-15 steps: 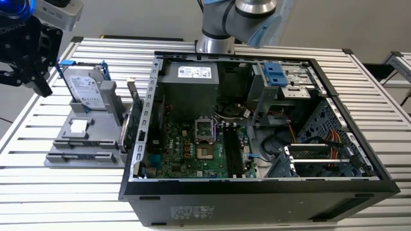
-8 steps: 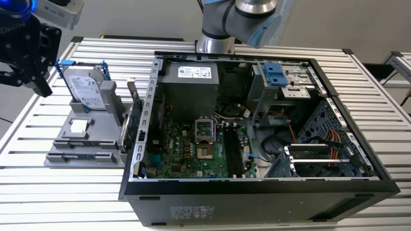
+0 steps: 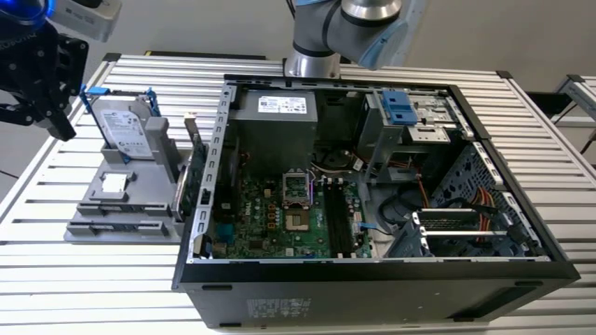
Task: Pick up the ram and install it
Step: 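Pick up the ram and move it above insertion slot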
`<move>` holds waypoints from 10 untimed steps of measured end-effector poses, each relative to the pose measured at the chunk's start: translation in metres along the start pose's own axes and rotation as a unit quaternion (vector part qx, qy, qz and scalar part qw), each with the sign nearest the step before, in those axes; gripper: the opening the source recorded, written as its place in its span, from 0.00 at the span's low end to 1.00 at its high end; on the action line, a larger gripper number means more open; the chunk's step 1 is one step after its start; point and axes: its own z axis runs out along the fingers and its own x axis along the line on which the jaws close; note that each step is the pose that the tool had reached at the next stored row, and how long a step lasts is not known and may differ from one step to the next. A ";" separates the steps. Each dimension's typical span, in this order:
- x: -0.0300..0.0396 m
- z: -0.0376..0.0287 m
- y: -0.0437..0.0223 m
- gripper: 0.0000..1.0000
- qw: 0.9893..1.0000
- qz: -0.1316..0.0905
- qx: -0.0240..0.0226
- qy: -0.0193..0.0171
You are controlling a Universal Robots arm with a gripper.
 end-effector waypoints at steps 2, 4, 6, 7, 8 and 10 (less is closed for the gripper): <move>0.0000 0.0000 0.0000 0.00 1.000 -0.003 0.000 0.000; 0.0000 0.0000 0.0000 0.00 1.000 -0.007 0.000 0.000; 0.0000 0.0000 0.0000 0.00 1.000 -0.012 0.000 0.001; 0.0000 0.0000 0.0000 0.00 1.000 -0.014 0.000 0.001; 0.0000 0.0000 0.0000 0.00 1.000 -0.016 0.000 0.001; -0.0001 0.0001 0.0000 0.00 1.000 -0.022 0.000 0.001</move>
